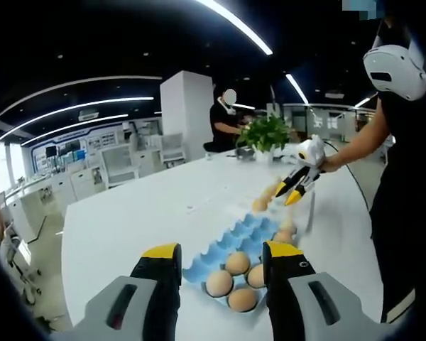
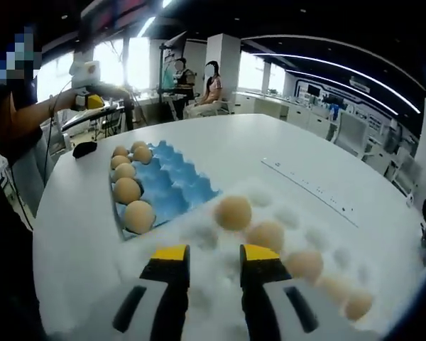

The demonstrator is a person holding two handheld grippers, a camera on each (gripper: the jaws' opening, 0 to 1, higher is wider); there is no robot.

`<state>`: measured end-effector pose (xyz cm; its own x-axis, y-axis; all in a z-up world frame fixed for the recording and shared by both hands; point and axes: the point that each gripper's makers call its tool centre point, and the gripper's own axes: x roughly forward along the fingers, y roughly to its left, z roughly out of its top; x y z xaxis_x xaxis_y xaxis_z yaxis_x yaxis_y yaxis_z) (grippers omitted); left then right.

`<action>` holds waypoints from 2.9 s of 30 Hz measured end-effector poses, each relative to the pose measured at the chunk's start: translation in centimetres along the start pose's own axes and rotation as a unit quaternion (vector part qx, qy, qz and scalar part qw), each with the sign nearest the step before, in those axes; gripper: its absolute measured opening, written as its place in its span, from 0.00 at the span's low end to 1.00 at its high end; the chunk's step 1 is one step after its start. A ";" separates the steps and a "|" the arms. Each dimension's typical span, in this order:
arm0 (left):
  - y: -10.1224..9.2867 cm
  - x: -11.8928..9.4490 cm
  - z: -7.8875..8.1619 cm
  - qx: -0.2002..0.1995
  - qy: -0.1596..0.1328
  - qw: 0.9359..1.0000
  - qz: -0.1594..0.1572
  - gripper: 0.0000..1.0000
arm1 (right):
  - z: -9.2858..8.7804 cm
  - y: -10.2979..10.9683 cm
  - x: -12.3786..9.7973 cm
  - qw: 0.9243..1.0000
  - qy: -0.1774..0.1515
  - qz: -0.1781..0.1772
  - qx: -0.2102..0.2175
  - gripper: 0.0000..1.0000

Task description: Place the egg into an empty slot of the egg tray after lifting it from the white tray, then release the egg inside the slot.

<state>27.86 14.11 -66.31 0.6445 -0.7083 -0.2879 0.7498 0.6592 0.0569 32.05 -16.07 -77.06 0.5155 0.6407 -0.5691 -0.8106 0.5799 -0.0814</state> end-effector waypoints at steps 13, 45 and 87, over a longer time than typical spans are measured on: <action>-0.1 0.2 0.2 0.001 -0.001 1.000 -0.003 0.46 | -2.2 -3.9 -2.6 0.998 0.017 -0.052 0.008 0.27; 0.4 0.0 0.0 0.000 -0.001 1.000 0.001 0.46 | -2.2 -4.8 -3.7 0.997 0.044 -0.056 0.006 0.25; 0.5 -0.4 -0.4 -0.002 0.005 1.000 0.005 0.46 | 9.9 7.2 5.9 0.990 -0.052 0.113 -0.063 0.26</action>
<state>27.93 14.78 -66.55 0.6503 -0.6995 -0.2964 0.7428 0.6672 0.0550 32.04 -3.16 -72.93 0.3381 0.7986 -0.4979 -0.9330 0.3537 -0.0664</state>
